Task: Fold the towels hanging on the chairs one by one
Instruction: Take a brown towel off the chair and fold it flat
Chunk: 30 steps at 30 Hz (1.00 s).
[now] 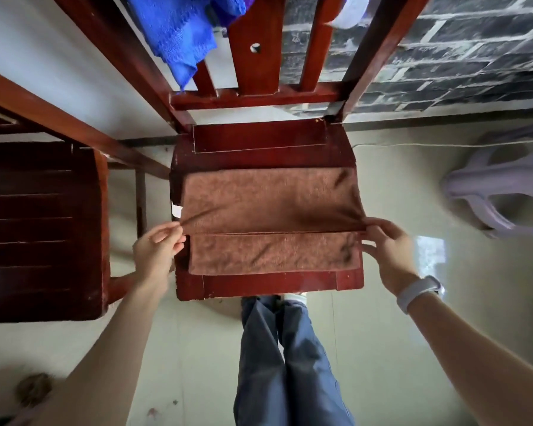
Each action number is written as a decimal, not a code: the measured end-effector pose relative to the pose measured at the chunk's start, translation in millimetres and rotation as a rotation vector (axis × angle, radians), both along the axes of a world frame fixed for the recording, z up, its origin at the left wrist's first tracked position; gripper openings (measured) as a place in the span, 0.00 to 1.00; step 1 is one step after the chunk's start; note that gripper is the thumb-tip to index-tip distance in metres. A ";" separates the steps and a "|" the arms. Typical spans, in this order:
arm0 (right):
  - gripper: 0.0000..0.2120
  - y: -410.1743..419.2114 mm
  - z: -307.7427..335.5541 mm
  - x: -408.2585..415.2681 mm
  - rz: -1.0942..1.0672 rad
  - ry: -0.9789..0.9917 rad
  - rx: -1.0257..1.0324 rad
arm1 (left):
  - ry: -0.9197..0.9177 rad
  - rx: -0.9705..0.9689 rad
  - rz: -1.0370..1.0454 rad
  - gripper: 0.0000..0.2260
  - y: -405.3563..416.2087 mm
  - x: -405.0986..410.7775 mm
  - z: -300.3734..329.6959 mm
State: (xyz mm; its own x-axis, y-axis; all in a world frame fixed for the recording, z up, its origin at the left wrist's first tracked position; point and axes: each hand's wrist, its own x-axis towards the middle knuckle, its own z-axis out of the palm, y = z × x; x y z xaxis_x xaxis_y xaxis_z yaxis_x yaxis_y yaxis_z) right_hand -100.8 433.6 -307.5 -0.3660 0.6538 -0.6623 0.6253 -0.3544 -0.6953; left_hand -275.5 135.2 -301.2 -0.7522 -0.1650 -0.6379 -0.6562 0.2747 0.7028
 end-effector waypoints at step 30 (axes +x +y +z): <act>0.07 -45.8 -43.7 58.3 0.132 -0.401 0.210 | -0.132 -0.429 -0.233 0.04 -27.5 64.6 -54.5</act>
State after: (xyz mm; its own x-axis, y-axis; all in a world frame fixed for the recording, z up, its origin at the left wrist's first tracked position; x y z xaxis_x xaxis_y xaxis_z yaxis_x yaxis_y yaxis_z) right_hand -42.5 387.8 -351.1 -0.1973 0.7541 -0.6264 0.8892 -0.1313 -0.4382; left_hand -210.9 107.8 -355.8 -0.7178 -0.2704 -0.6416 -0.6188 0.6701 0.4099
